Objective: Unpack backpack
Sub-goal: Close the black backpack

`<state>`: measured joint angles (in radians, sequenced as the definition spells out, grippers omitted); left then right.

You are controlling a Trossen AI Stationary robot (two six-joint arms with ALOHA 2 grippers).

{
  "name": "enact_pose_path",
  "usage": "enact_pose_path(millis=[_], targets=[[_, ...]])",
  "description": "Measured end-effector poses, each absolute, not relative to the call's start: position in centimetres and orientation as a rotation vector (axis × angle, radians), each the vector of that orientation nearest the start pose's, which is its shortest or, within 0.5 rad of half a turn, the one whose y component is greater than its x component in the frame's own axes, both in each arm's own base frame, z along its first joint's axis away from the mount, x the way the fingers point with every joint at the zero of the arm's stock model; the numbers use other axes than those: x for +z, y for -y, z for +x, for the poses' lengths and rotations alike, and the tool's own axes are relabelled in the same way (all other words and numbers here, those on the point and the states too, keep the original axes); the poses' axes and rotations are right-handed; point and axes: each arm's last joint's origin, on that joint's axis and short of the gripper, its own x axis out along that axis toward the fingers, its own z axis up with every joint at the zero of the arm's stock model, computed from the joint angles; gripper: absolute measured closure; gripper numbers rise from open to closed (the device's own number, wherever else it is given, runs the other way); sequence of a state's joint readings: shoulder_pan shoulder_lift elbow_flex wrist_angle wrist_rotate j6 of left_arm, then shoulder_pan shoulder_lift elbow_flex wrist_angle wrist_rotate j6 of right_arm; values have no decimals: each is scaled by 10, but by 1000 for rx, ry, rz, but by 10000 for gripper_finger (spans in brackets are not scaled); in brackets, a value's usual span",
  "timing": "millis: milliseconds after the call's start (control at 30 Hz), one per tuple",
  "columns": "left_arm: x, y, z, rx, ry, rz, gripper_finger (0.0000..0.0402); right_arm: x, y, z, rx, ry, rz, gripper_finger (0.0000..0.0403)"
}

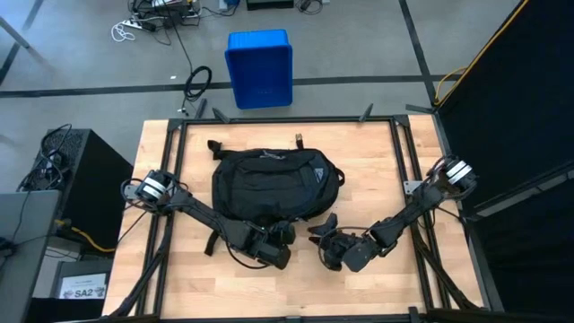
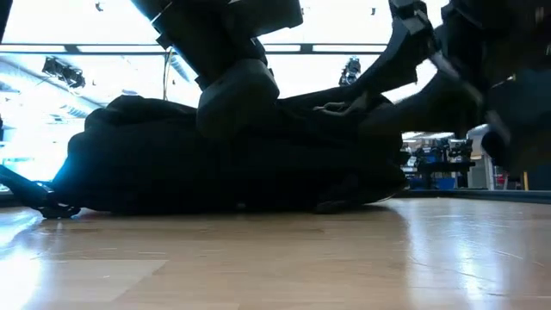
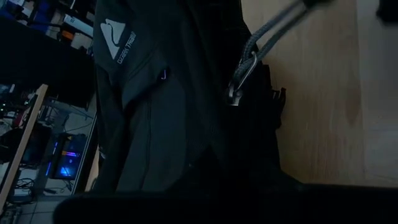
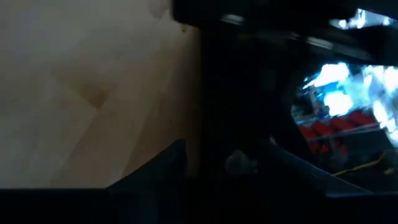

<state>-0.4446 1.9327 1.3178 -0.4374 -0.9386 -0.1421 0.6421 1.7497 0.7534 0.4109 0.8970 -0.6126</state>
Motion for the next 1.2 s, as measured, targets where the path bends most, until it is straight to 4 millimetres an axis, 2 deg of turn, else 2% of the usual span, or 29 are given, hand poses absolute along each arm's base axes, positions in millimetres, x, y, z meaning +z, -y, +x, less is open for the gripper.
enact_pose_path(millis=[167, 667, 1000, 1200], targets=[[185, 147, 362, 501, -778, 545, 401, 135, -179, 278, -217, -510, -1138, 263], [185, 147, 362, 501, -778, 546, 401, 136, -177, 278, -283, -536, -1201, 312], [185, 147, 362, 500, -780, 547, 401, 137, -176, 276, -357, -557, -1239, 374], [185, 147, 362, 500, -780, 548, 401, 138, -175, 276, -392, -567, -1248, 380]])
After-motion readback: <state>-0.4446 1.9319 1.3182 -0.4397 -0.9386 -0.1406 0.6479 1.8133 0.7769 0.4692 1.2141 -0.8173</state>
